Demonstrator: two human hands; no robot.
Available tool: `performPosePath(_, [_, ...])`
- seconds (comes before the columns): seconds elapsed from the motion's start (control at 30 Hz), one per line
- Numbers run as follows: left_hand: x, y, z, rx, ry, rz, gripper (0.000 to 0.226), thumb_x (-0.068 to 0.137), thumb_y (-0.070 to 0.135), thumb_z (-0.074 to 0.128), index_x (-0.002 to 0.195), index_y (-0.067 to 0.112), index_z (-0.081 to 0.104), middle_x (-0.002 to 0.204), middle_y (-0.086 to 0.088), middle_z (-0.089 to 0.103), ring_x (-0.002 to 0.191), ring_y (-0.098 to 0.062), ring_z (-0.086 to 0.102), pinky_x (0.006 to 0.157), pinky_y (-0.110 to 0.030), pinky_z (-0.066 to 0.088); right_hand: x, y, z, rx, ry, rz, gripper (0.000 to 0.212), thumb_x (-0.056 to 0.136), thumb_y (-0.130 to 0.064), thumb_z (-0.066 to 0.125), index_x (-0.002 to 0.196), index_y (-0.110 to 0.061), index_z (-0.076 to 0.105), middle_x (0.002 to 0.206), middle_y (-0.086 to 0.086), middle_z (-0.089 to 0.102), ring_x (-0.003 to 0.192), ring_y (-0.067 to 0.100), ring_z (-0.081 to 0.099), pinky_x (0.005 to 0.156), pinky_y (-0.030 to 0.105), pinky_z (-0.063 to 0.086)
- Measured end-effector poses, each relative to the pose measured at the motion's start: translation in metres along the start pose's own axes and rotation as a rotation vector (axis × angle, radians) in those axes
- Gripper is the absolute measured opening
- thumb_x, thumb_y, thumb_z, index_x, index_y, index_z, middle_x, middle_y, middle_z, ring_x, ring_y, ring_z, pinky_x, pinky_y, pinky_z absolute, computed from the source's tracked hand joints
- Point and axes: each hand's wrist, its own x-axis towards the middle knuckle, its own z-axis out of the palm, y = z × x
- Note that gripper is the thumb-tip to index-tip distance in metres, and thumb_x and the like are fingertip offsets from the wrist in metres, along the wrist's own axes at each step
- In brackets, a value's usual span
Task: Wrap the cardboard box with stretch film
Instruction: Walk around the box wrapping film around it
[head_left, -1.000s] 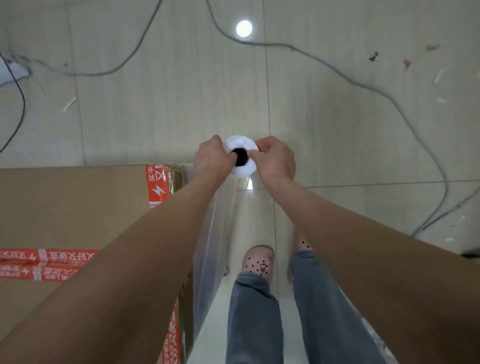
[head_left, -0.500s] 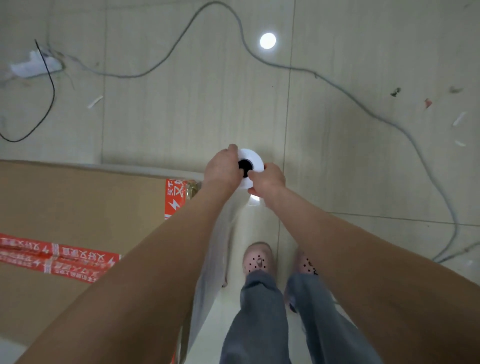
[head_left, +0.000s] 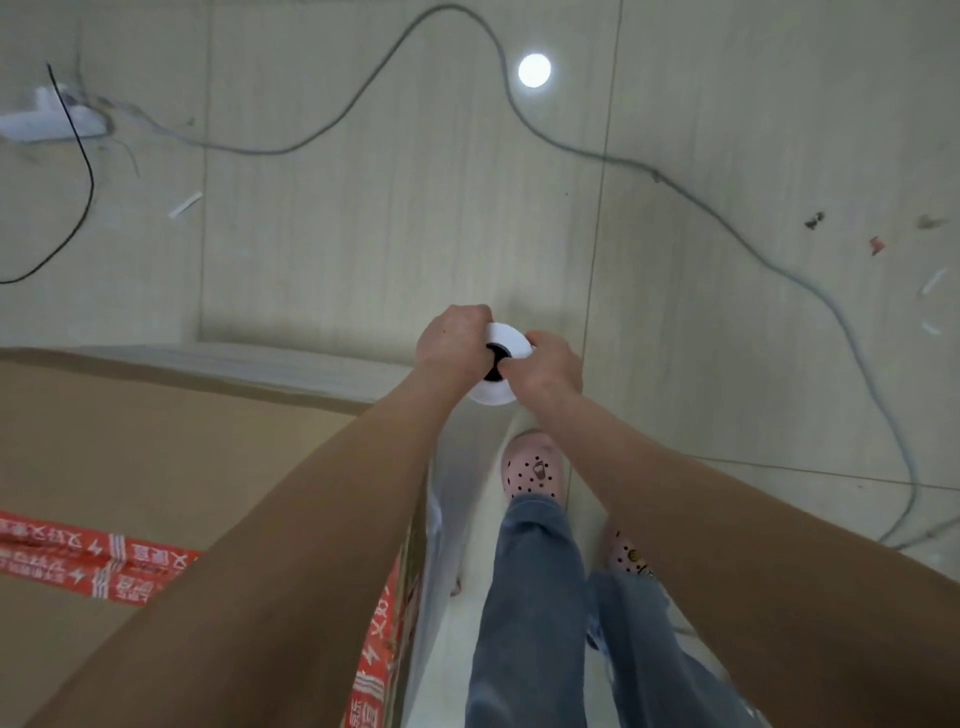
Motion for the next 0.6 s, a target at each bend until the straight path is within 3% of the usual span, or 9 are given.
performPosePath(0.1, [0.008, -0.015, -0.005, -0.189, 0.070, -0.118, 0.022, 0.081, 0.019, 0.059, 0.099, 0.008, 0.058, 0.101, -0.012, 0.063, 0.090, -0.031, 0.060, 0.067, -0.030, 0.044, 0.004, -0.024, -0.003, -0.108, 0.039, -0.094, 0.020, 0.079, -0.014, 0.061, 0.098, -0.015, 0.065, 0.091, 0.003, 0.064, 0.082, 0.025, 0.059, 0.066, 0.028, 0.044])
performPosePath(0.2, [0.019, -0.031, -0.012, -0.364, 0.134, -0.243, 0.023, 0.080, 0.023, 0.064, 0.093, 0.006, 0.056, 0.096, -0.012, 0.062, 0.087, -0.030, 0.060, 0.066, -0.030, 0.044, 0.013, -0.046, 0.000, -0.095, 0.046, -0.165, 0.033, 0.079, -0.021, 0.068, 0.111, -0.018, 0.066, 0.106, 0.002, 0.068, 0.098, 0.023, 0.063, 0.082, 0.030, 0.049])
performPosePath(0.27, [0.025, -0.043, -0.014, -0.487, 0.165, -0.352, 0.030, 0.079, 0.030, 0.067, 0.093, 0.005, 0.057, 0.098, -0.013, 0.063, 0.086, -0.030, 0.062, 0.071, -0.034, 0.053, 0.017, -0.057, 0.004, -0.008, 0.039, -0.193, 0.048, 0.080, -0.027, 0.072, 0.125, -0.017, 0.059, 0.121, 0.003, 0.064, 0.111, 0.021, 0.059, 0.092, 0.029, 0.045])
performPosePath(0.37, [0.031, -0.055, -0.015, -0.647, 0.167, -0.493, 0.041, 0.080, 0.040, 0.064, 0.097, 0.004, 0.059, 0.099, -0.015, 0.066, 0.084, -0.034, 0.067, 0.075, -0.043, 0.058, 0.020, -0.067, 0.011, 0.065, -0.029, -0.139, 0.066, 0.083, -0.035, 0.070, 0.140, -0.016, 0.043, 0.134, 0.006, 0.054, 0.121, 0.023, 0.052, 0.097, 0.030, 0.041])
performPosePath(0.5, [0.036, -0.060, -0.024, -0.655, 0.071, -0.432, 0.042, 0.084, 0.044, 0.058, 0.093, 0.003, 0.061, 0.082, -0.014, 0.071, 0.074, -0.028, 0.070, 0.072, -0.041, 0.059, 0.022, -0.075, 0.025, 0.095, -0.121, -0.065, 0.071, 0.083, -0.038, 0.068, 0.142, -0.018, 0.034, 0.128, 0.006, 0.053, 0.111, 0.027, 0.056, 0.093, 0.044, 0.050])
performPosePath(0.6, [0.041, -0.059, -0.034, -0.478, 0.076, -0.343, 0.036, 0.086, 0.034, 0.057, 0.104, 0.003, 0.057, 0.099, -0.011, 0.066, 0.086, -0.029, 0.064, 0.068, -0.033, 0.051, 0.026, -0.086, 0.029, 0.079, -0.085, -0.053, 0.064, 0.085, -0.033, 0.064, 0.141, -0.018, 0.036, 0.128, 0.006, 0.053, 0.112, 0.028, 0.056, 0.093, 0.043, 0.050])
